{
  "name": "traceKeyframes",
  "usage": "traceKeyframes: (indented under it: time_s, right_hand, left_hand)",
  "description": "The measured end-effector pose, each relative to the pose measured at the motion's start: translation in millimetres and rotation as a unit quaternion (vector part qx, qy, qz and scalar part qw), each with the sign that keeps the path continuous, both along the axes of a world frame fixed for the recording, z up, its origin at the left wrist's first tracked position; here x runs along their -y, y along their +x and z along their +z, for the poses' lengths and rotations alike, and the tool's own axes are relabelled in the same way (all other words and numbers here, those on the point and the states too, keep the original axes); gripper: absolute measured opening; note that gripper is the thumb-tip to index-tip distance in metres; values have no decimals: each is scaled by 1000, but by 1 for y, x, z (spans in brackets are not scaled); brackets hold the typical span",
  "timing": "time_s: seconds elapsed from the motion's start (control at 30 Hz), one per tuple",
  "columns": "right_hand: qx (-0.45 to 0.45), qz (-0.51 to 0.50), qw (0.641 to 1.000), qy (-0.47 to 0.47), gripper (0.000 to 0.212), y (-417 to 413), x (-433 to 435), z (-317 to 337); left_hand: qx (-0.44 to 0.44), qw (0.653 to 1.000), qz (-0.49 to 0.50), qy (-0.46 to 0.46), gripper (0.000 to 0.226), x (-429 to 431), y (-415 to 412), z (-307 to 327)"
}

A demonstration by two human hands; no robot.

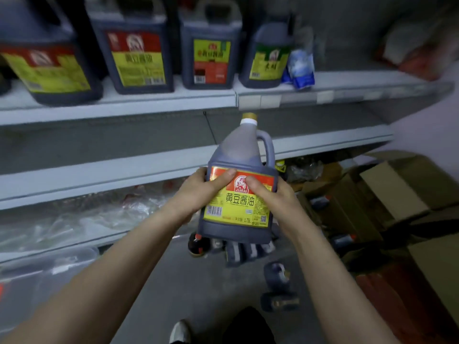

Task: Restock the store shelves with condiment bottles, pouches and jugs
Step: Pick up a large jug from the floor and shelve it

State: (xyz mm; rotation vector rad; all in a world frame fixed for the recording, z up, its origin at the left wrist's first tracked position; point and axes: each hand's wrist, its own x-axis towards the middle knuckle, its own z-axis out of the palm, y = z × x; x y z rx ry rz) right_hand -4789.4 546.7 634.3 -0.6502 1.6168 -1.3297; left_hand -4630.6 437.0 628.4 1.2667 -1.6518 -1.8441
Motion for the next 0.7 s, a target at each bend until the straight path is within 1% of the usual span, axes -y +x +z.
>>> traceKeyframes:
  time_s: [0.07,0.13,0.23,0.37,0.47,0.53,0.57,0.67,0.7]
  right_hand:
    - [-28,2,999,-26,57,2,8,26]
    - [-55,3,997,-50,63,3,17,50]
    - [-68,10,994,-83,64,-2,29,80]
    - [-94,20,988,-118,72,-23,54,117]
    - [-131,35,978,-160,68,-49,79,148]
    - [-145,52,971,-184,70,-70,95,169]
    - [-155,59,967,-196,73,-80,103,181]
    - [-187,71,950,-239,81,-106,128,217]
    - [-198,73,944,-252,82,-112,137,228]
  left_hand:
    - [-14,1000,-2,-21,87,8,1,27]
    - [-33,998,-1,-45,92,17,4,52]
    - [-45,995,2,-88,89,29,3,84]
    - [-82,989,12,-122,82,51,-12,122]
    - [-113,980,21,-161,76,69,-34,153]
    - [-126,974,29,-187,72,81,-51,174]
    - [-128,971,33,-200,74,87,-59,186]
    - [-142,959,48,-239,91,105,-79,220]
    - [-153,955,60,-248,92,112,-84,230]
